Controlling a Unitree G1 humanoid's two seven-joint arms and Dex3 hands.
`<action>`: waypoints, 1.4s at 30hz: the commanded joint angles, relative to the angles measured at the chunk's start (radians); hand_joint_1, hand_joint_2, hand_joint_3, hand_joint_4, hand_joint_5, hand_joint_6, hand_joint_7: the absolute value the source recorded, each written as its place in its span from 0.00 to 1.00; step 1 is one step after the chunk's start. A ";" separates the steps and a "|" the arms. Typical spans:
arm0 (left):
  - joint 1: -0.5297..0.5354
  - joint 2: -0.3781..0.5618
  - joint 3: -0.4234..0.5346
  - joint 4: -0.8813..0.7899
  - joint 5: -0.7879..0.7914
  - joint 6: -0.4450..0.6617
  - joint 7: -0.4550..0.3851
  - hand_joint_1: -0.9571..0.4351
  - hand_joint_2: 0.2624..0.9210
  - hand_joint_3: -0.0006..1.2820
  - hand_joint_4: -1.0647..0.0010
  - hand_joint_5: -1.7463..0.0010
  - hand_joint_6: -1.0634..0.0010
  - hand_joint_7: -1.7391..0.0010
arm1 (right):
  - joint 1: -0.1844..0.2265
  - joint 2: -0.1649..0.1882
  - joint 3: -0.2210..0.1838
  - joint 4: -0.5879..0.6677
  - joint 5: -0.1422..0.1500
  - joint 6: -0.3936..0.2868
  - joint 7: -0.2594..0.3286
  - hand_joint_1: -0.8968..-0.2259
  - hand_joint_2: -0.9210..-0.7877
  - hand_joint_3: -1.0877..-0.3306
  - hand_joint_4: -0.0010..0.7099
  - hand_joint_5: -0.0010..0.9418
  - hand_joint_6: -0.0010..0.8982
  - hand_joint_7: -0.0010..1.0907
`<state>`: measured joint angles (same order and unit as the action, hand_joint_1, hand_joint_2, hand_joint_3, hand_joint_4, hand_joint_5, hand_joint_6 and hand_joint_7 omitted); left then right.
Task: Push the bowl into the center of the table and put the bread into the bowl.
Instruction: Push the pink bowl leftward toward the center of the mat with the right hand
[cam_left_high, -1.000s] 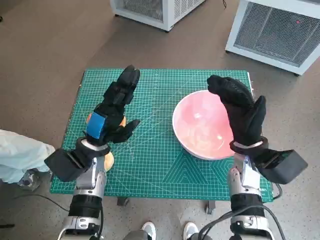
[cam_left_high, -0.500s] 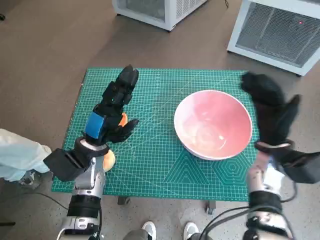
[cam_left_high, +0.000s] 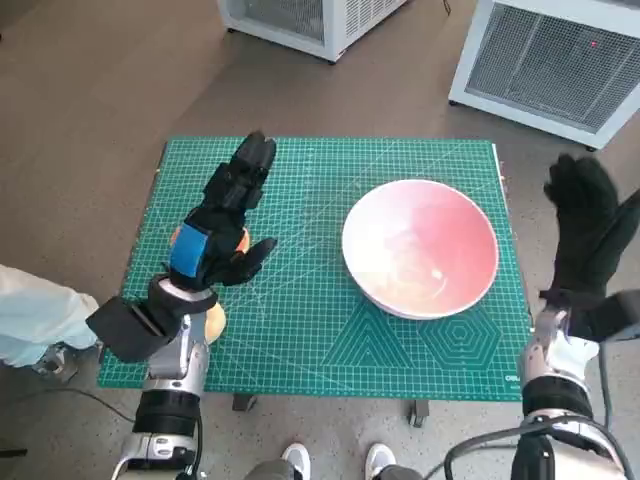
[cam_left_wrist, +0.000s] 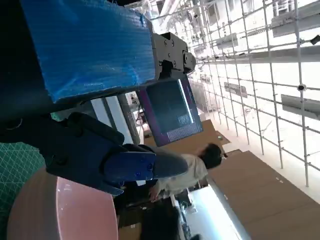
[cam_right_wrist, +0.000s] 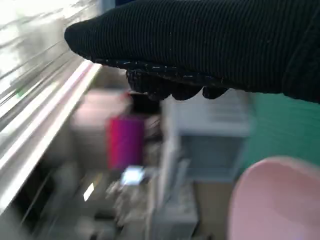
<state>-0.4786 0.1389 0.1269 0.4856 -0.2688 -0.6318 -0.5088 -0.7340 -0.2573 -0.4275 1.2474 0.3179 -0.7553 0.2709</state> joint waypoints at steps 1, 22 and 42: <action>0.006 0.007 -0.002 -0.004 0.015 -0.006 0.010 0.21 1.00 0.26 0.91 1.00 0.88 0.93 | -0.008 0.044 -0.041 0.037 0.047 0.100 0.051 0.43 0.00 0.23 0.25 0.00 0.14 0.26; 0.036 0.029 0.009 -0.025 0.017 -0.019 0.015 0.21 1.00 0.25 0.90 1.00 0.88 0.92 | -0.093 0.186 -0.024 0.065 0.006 0.254 0.086 0.41 0.00 0.31 0.23 0.00 0.23 0.19; 0.099 0.066 0.043 -0.062 0.011 -0.060 0.026 0.21 1.00 0.24 0.88 0.99 0.87 0.91 | -0.191 0.265 -0.036 0.076 -0.003 0.338 0.115 0.43 0.00 0.30 0.19 0.00 0.22 0.15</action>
<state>-0.3971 0.1957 0.1613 0.4471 -0.2539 -0.6737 -0.4925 -0.9225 -0.0125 -0.4583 1.3047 0.3117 -0.4404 0.3798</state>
